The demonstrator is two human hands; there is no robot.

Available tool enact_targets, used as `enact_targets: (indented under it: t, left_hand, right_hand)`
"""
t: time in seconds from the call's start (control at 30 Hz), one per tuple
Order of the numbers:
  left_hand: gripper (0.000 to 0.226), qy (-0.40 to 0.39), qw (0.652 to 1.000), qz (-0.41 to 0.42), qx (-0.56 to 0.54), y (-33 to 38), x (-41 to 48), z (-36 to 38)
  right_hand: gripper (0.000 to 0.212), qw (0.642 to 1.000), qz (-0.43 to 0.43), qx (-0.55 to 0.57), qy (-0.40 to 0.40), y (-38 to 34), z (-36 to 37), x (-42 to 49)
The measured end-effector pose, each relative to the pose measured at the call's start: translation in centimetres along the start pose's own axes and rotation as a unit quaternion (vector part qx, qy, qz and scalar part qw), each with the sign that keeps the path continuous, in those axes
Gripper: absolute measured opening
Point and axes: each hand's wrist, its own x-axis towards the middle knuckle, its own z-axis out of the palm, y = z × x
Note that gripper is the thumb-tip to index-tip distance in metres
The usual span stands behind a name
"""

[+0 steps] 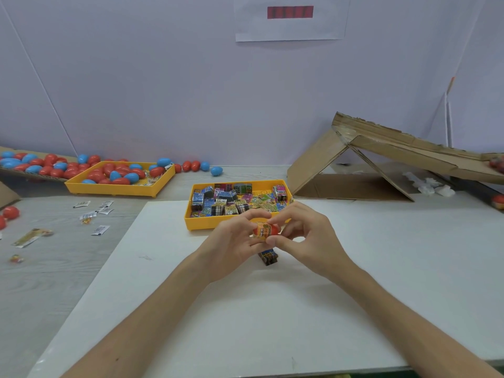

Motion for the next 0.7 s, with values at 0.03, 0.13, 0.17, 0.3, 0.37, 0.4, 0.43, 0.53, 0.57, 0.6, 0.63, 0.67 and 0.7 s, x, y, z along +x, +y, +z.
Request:
enact_targets:
  t: [0.03,0.13,0.17,0.3,0.37,0.4,0.43,0.53,0.57,0.6,0.63,0.67,0.7]
  left_hand:
    - [0.036,-0.002,1.0,0.001,0.009,0.01,-0.03,0.05]
    - [0.046,-0.005,0.999,0.004,0.041,0.06,-0.12,0.16]
    - [0.049,-0.006,0.999,0.005,0.048,0.07,-0.15,0.21]
    - [0.043,-0.012,0.999,0.004,0.047,0.14,-0.27,0.57]
    - [0.043,-0.015,0.999,0.001,0.032,0.17,-0.27,0.62]
    - [0.043,-0.016,0.999,0.001,0.028,0.17,-0.25,0.64]
    - [0.043,-0.017,1.0,0.001,0.026,0.16,-0.22,0.66]
    - [0.041,-0.016,1.0,0.005,0.018,0.15,-0.14,0.63]
    - [0.04,-0.015,1.0,0.006,0.013,0.13,-0.11,0.59]
    - [0.04,-0.016,1.0,0.007,0.006,0.12,-0.07,0.55]
    - [0.04,-0.017,1.0,0.007,-0.001,0.11,-0.05,0.51]
    - [0.04,-0.021,1.0,0.008,-0.009,0.12,-0.05,0.48]
    - [0.04,-0.023,1.0,0.009,-0.015,0.13,-0.05,0.45]
  right_hand:
    - [0.027,1.0,-0.002,-0.003,-0.004,0.03,-0.02,-0.04]
    - [0.038,0.999,-0.016,-0.022,-0.033,0.15,-0.09,-0.31]
    - [0.042,0.998,-0.022,-0.03,-0.041,0.21,-0.1,-0.4]
    - [0.036,0.999,-0.022,-0.031,-0.032,0.27,0.12,-0.35]
    - [0.035,1.0,-0.018,-0.011,-0.02,0.24,0.23,-0.24]
    - [0.035,1.0,-0.017,-0.003,-0.017,0.26,0.24,-0.21]
    - [0.036,1.0,-0.014,0.001,-0.015,0.28,0.24,-0.2]
    - [0.036,1.0,-0.004,0.009,-0.014,0.34,0.22,-0.22]
    - [0.036,1.0,0.0,0.012,-0.013,0.35,0.21,-0.22]
    - [0.036,1.0,0.003,0.013,-0.011,0.39,0.19,-0.22]
    - [0.036,1.0,0.008,0.015,-0.008,0.43,0.16,-0.23]
    - [0.037,1.0,0.014,0.02,-0.005,0.48,0.16,-0.22]
    - [0.037,0.999,0.019,0.026,-0.004,0.51,0.17,-0.24]
